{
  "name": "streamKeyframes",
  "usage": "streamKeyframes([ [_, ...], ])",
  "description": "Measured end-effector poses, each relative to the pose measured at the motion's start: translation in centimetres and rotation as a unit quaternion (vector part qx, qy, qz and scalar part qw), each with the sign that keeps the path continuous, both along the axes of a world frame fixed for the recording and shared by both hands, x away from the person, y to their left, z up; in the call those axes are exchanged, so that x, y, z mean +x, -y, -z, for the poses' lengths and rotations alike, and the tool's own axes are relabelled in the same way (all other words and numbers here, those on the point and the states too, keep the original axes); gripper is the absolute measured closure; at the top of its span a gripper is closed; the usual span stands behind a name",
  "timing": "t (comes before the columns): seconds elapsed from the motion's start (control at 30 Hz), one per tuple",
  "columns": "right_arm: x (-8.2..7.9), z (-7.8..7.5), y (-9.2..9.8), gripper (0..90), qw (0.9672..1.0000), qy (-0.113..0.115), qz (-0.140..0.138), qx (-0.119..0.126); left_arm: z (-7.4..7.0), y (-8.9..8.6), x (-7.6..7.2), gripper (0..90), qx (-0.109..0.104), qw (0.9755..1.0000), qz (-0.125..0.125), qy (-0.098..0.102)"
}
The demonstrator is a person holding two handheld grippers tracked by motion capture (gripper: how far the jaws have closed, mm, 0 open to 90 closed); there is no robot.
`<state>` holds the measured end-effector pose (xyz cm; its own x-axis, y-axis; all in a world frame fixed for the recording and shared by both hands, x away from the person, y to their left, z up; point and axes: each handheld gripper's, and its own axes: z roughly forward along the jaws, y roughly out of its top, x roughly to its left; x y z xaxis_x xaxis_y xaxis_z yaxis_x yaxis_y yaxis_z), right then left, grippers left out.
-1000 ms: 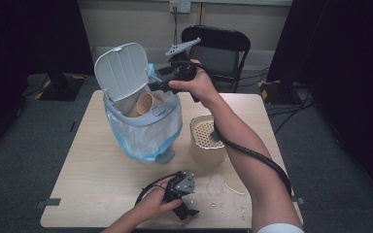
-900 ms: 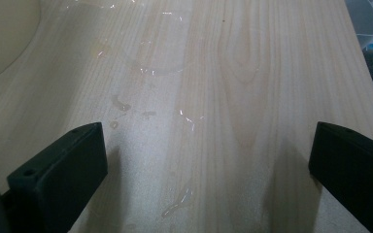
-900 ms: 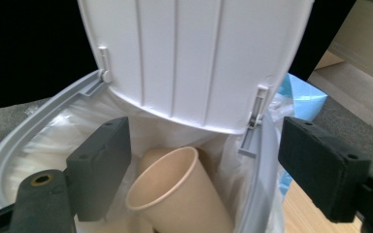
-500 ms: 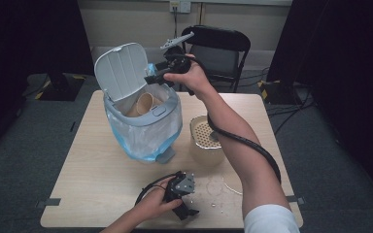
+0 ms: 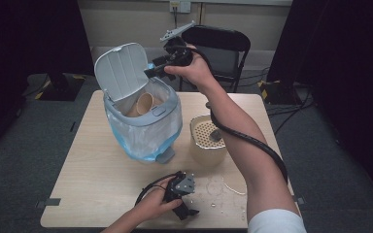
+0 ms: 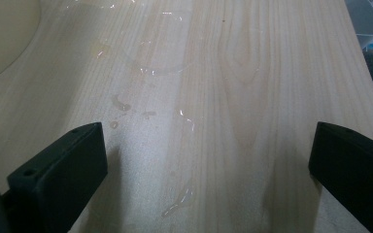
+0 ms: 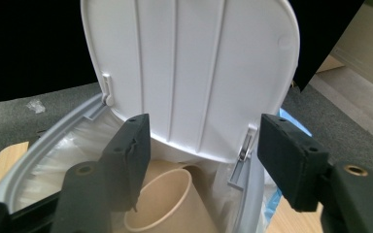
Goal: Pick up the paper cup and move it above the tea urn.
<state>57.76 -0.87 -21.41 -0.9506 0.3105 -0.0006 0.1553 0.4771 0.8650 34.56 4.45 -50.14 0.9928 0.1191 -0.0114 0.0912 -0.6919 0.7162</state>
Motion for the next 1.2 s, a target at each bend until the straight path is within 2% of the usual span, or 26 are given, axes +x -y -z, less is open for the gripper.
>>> streamKeyframes([
  [0.3,-0.3,-1.9,-1.0,43.0,0.9999,0.004,-0.001,0.016,0.0,0.0,0.0,0.0,0.0,1.0,-0.001,0.001],
  [0.63,0.3,-2.9,-1.6,48.5,0.9997,0.008,0.004,0.021,0.0,0.0,0.0,0.0,0.0,1.0,-0.001,0.001],
  [0.97,1.1,-2.7,-1.7,43.9,0.9994,0.011,0.019,0.028,0.0,0.0,0.0,0.0,0.0,1.0,-0.001,0.001],
  [1.2,1.9,-1.9,-2.1,39.8,0.9991,0.01,0.03,0.026,0.0,0.0,0.0,0.0,0.0,1.0,-0.001,0.001],
])
